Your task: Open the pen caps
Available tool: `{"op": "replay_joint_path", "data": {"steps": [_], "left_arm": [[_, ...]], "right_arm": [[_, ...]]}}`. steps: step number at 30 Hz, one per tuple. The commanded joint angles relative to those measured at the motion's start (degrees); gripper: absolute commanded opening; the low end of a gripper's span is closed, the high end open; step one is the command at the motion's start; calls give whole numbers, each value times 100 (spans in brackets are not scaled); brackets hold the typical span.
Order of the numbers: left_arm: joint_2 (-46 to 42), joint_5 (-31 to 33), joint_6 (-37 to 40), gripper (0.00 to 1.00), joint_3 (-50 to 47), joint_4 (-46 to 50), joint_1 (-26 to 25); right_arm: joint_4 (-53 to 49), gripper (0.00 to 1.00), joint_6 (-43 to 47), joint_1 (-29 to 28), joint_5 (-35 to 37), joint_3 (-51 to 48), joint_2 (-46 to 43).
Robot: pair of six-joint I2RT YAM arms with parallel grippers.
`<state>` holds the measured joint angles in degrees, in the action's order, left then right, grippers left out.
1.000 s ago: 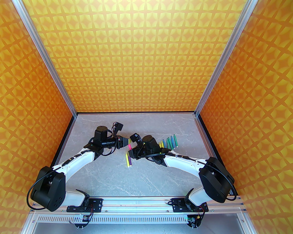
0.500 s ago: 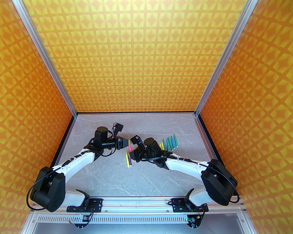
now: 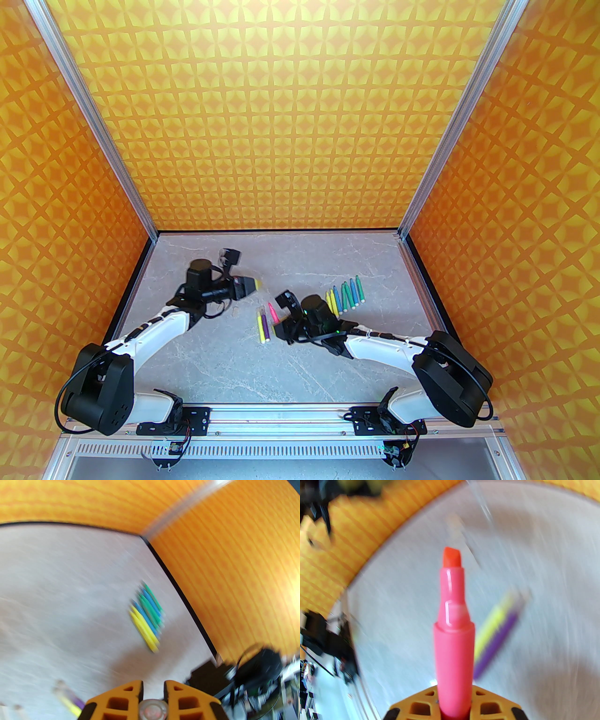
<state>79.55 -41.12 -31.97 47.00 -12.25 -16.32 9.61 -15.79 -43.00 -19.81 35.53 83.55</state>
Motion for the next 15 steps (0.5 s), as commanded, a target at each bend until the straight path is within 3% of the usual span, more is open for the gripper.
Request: {"op": "replay_joint_path", "data": {"steps": [1, 7, 15], "left_arm": [[-115, 210, -112, 0, 24, -70, 75], [-8, 292, 811, 0, 539, 1526, 93], [364, 1123, 1737, 0, 1109, 3542, 90]], "right_arm": [[-138, 0, -3, 11, 233, -85, -223], [-516, 0, -61, 11, 1104, 20, -244], [-1157, 0, -280, 141, 2572, 386, -70]]}}
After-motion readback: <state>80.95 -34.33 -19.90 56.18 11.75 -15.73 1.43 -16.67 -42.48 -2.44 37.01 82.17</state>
